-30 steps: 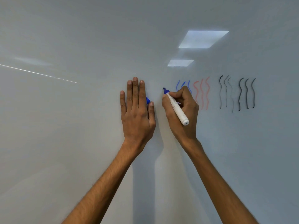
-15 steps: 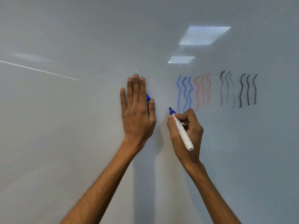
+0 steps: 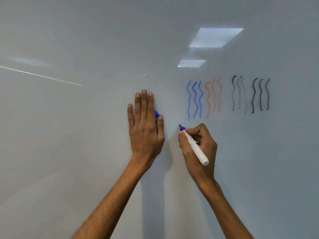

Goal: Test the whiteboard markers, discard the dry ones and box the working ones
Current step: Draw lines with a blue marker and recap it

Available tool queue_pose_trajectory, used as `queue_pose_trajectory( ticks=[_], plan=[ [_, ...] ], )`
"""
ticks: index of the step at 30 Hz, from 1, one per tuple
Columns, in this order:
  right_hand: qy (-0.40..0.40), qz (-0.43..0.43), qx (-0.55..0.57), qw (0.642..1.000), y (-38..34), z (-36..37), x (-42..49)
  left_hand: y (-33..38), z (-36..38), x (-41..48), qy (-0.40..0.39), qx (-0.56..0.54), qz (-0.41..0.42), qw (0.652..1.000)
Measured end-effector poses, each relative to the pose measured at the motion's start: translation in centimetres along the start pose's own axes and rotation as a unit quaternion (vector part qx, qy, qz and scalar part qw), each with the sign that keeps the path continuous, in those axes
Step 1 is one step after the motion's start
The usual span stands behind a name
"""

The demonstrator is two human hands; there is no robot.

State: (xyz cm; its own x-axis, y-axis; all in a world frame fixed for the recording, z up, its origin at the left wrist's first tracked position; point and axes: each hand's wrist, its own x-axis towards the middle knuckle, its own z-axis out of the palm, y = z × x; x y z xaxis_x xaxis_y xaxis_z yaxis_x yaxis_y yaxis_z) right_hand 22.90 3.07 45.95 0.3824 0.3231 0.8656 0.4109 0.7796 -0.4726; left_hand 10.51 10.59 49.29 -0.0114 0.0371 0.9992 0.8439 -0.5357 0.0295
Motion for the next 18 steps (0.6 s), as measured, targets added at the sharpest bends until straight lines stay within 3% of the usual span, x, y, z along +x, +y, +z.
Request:
queue_pose_trajectory(
  ticks=[12, 18],
  plan=[
    [0.005, 0.018, 0.048, 0.999, -3.1, -0.6, 3.4, -0.2, -0.1, -0.5, 0.001, -0.015, 0.009, 1.000],
    [-0.046, 0.068, 0.061, 0.995, -2.5, -2.0, -0.4, -0.7, -1.0, -3.3, 0.008, -0.130, 0.010, 0.991]
  ],
)
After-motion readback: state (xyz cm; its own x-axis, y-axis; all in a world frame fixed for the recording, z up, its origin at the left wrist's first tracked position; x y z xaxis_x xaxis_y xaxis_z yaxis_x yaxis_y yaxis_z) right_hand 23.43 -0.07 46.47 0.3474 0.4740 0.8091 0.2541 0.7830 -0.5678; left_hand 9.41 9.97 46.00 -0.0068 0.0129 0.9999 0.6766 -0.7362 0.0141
